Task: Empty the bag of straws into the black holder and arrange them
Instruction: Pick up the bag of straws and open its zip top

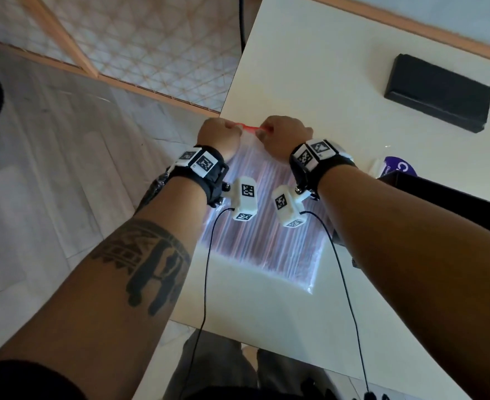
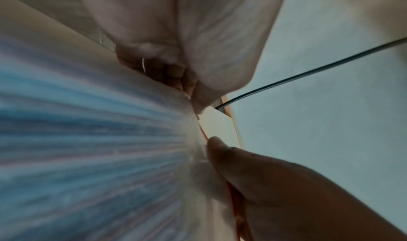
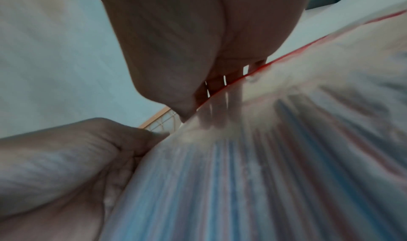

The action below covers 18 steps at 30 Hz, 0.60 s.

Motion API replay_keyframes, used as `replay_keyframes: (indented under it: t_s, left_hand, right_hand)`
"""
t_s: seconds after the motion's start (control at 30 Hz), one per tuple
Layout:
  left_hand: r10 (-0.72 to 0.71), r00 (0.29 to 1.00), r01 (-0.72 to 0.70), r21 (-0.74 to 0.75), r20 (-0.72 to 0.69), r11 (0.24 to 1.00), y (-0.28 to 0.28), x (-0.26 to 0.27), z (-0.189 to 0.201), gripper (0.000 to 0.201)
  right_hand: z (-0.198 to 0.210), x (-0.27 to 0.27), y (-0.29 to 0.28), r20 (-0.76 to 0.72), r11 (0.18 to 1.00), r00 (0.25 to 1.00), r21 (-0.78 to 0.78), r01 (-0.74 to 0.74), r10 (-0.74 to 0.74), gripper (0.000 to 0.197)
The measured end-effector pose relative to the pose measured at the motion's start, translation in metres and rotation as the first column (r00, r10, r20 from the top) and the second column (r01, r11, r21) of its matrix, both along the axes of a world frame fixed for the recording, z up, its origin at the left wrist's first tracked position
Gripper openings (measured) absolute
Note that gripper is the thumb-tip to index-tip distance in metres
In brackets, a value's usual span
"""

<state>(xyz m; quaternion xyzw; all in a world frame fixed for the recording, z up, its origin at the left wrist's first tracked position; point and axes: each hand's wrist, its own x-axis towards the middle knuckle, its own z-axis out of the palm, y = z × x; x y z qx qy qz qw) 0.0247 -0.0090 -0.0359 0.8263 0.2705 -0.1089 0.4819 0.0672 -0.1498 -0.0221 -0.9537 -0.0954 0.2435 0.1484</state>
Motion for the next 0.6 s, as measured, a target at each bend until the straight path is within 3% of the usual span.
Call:
replay_keyframes:
  t_s: [0.17,0.27,0.43,0.6]
  left_hand:
    - [0.04,0.991,-0.033,-0.058,0.126,0.998,0.004,-0.009,0.009,0.022]
    - [0.135,0.932,-0.019,-0.328,0.336,0.944,0.011,-0.022,0.023,0.01]
    - [0.213,0.761,0.141,-0.477,0.613,0.868,0.028,-0.06,0.051,0.015]
    - [0.326,0.7,0.156,-0.581,0.636,0.799,0.048,-0.096,0.073,0.042]
  right_hand:
    - [0.023,0.0,0.002,0.08,0.974,0.992,0.196,-0.111,0.097,0.024]
    - [0.055,-0.003,0.0,0.176,0.94,0.962,0.235,-0.247,0.208,0.02]
    - [0.11,-0.018,-0.028,0.247,0.83,0.84,0.178,-0.529,0.483,0.02]
    - [0.137,-0.032,-0.088,0.319,0.708,0.674,0.011,-0.706,0.666,0.021]
